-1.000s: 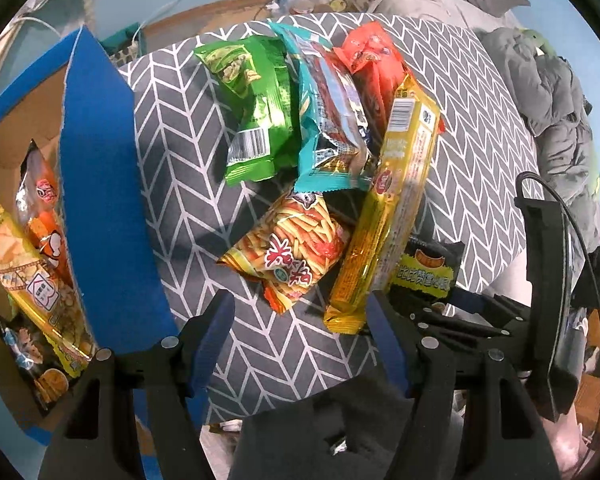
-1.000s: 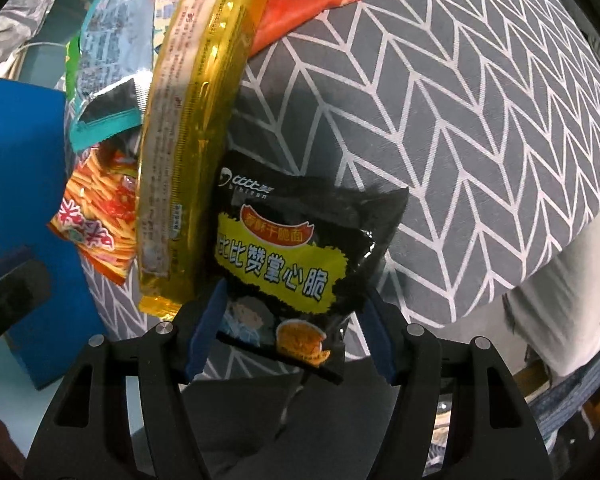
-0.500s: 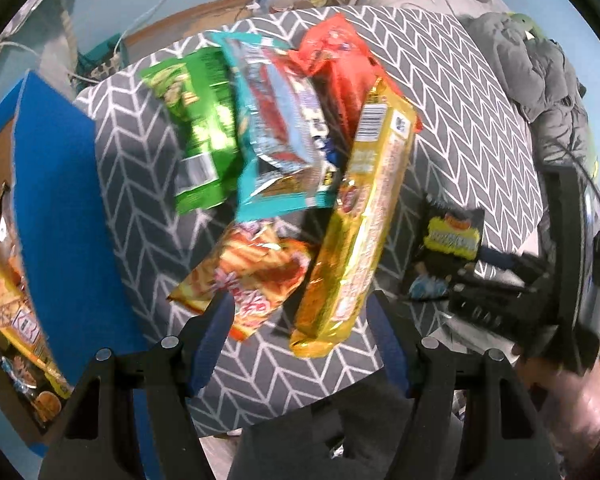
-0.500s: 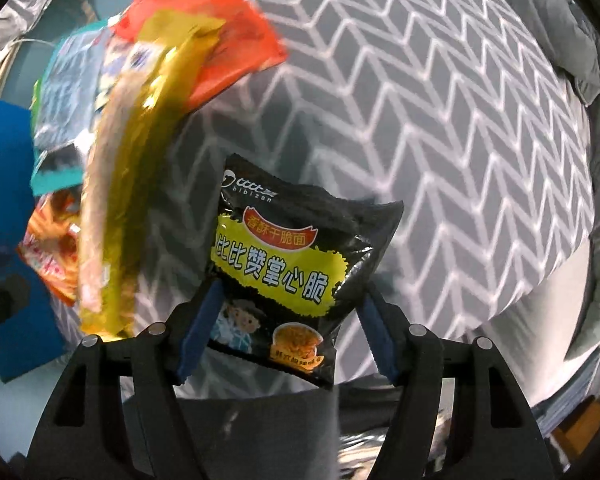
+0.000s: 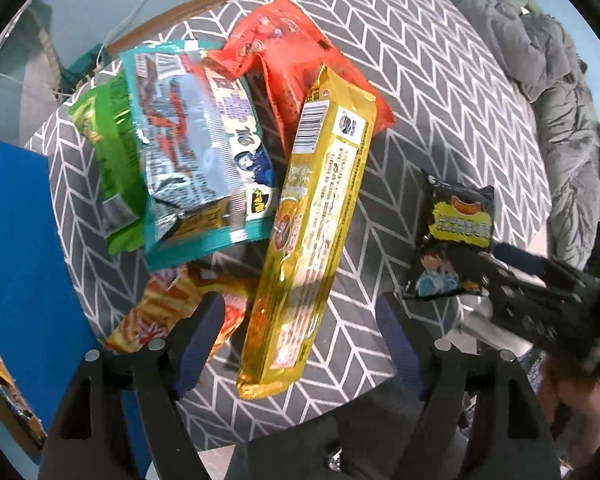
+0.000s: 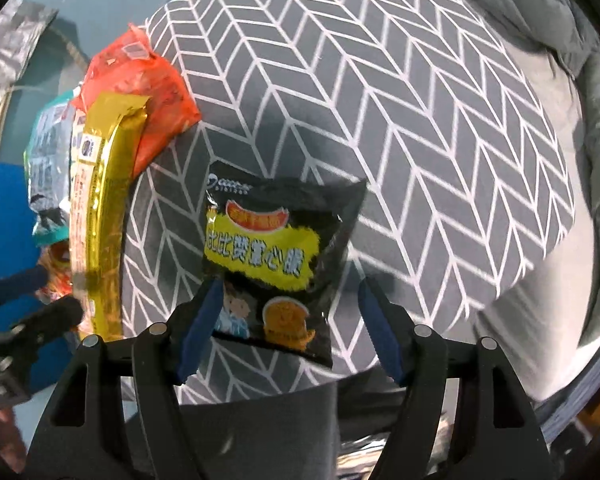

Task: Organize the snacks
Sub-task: 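Lift the yellow wafer bar with left tool while right tool lifts black bag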

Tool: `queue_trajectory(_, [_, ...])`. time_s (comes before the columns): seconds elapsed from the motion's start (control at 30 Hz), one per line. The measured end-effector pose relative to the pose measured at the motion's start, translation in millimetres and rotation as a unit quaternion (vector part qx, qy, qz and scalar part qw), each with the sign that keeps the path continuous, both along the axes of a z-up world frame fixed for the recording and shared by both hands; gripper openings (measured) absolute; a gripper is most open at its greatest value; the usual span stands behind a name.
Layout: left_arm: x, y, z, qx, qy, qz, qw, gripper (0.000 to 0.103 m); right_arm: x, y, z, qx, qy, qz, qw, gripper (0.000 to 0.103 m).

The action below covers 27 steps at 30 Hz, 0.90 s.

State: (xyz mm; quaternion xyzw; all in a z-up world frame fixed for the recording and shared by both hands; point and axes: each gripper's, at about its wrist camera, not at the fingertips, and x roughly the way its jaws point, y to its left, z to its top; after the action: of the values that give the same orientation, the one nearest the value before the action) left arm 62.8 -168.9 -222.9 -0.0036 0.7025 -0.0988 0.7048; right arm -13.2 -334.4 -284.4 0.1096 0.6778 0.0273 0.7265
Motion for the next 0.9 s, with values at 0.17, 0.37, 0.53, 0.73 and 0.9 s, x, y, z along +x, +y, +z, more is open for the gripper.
queue_trajectory(0.17, [8.0,-8.7,-17.2,0.025,0.012,0.003,0.9996,0.079,-33.5,-30.4,1.7,0.025,0.011,-0.036,0.999,0.074])
queue_trajectory(0.37, [16.3,-18.2,-31.2,0.044,0.015,0.002,0.9989,0.079,-51.4,-31.2,1.5,0.035,0.021,-0.060,0.997,0.078])
queue_trajectory(0.53, [22.7,-20.6,-39.4,0.052,0.015,0.008,0.9985,0.079,-35.1,-36.2,1.9,0.032,0.028,-0.059,0.997,0.078])
queue_trajectory(0.73, [32.4,-33.4,-47.5,0.055,0.021,-0.004,0.9983,0.042,-10.4,-32.5,3.2,0.024,0.033,-0.054,0.998,0.078])
queue_trajectory(0.9, [34.4,-37.7,-37.1,0.031,0.009,-0.024,0.9992,0.030,-1.3,-21.2,1.3,0.023,0.035,-0.059,0.997,0.078])
